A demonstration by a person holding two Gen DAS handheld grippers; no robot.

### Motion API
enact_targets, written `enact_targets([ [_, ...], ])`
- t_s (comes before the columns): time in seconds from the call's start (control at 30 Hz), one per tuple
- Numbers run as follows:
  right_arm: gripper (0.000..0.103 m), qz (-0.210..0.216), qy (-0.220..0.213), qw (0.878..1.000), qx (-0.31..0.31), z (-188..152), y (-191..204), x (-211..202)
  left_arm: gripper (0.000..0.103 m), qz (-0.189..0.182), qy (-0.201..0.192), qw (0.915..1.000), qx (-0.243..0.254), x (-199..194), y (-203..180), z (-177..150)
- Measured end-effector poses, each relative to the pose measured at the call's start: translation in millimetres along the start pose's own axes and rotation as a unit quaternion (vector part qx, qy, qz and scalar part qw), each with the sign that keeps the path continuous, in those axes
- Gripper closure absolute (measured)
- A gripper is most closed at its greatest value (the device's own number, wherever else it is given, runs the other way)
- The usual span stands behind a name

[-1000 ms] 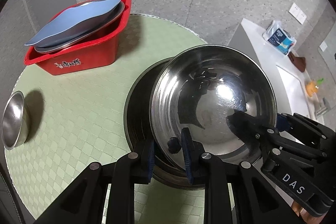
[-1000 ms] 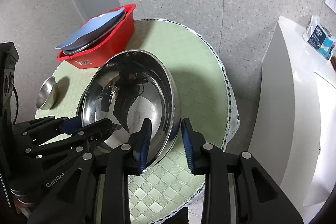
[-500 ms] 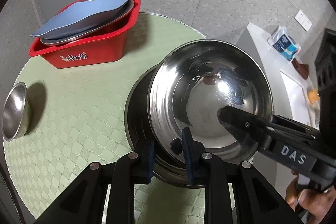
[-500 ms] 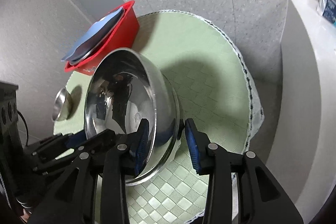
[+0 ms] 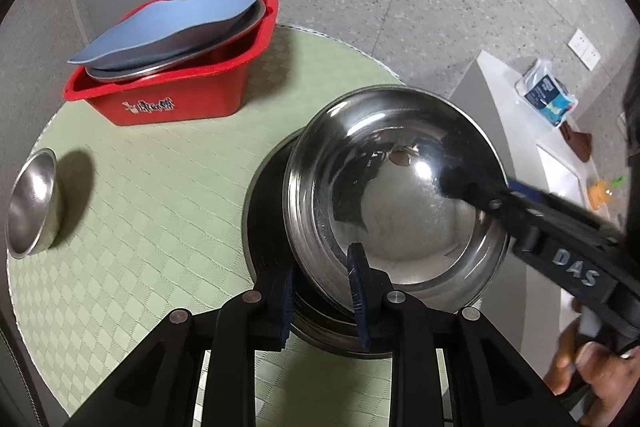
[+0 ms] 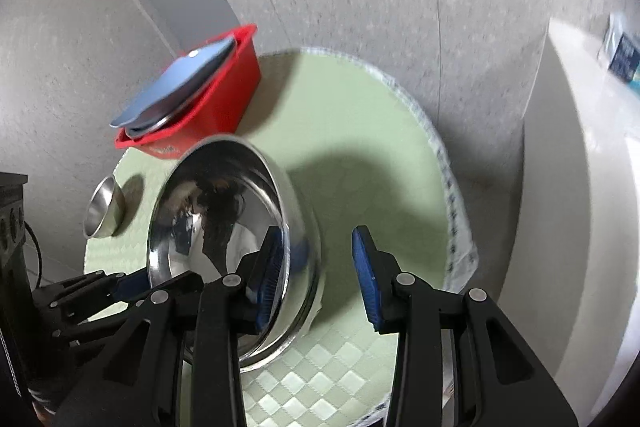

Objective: Organize plates and bowls

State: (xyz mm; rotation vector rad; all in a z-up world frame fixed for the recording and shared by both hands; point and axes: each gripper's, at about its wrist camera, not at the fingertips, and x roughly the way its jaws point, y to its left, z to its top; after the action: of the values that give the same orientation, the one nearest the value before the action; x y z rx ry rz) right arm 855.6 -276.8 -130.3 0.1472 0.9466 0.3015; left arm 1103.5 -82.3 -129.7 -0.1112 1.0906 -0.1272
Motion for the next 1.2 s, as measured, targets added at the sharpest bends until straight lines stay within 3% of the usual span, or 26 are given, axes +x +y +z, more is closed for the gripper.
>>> enact_targets([
  [0.07,0.074,0.001,-0.004,1.0,-0.011,1,1,-2,0.079,0.001,-0.001,1.0,-0.004,-2,0,0],
  [0.1,0.083,0.006,-0.001,1.0,-0.016,1,3,-1,0.074,0.001,-0.002,1.0,-0.005,-3,0,-1],
  [0.17,0.089,0.012,0.006,1.0,-0.019,1,4,4,0.069,0.003,-0.007,1.0,-0.005,-5,0,-1],
  [0.37,0.089,0.009,0.009,1.0,-0.022,1,2,6,0.067,0.001,-0.008,0.9999,-0.006,-7,1,-4],
  [0.53,0.086,0.0,0.006,1.0,-0.03,1,9,4,0.056,-0.012,-0.012,0.9998,-0.005,-10,1,-5],
  [0.7,0.085,-0.023,-0.003,0.999,-0.037,0,18,1,0.052,-0.028,-0.022,0.9993,-0.005,-18,7,-10],
  [0.83,0.078,-0.027,-0.02,0.999,-0.039,0,35,-9,0.034,-0.029,-0.046,0.9985,-0.008,-34,24,-12],
  [0.9,0.066,-0.031,-0.029,0.998,-0.042,1,47,-13,0.034,-0.017,-0.062,0.9979,-0.009,-43,37,-13],
  [1.0,0.062,-0.029,-0.044,0.998,-0.041,3,73,-16,0.033,-0.007,-0.076,0.9971,-0.009,-56,62,-19],
  [1.13,0.056,-0.022,-0.053,0.998,-0.041,1,120,-10,0.02,0.014,-0.09,0.9958,-0.013,-74,102,-28],
  [1.2,0.048,-0.016,-0.056,0.998,-0.04,1,143,-5,0.02,0.03,-0.099,0.9945,-0.018,-84,128,-33],
])
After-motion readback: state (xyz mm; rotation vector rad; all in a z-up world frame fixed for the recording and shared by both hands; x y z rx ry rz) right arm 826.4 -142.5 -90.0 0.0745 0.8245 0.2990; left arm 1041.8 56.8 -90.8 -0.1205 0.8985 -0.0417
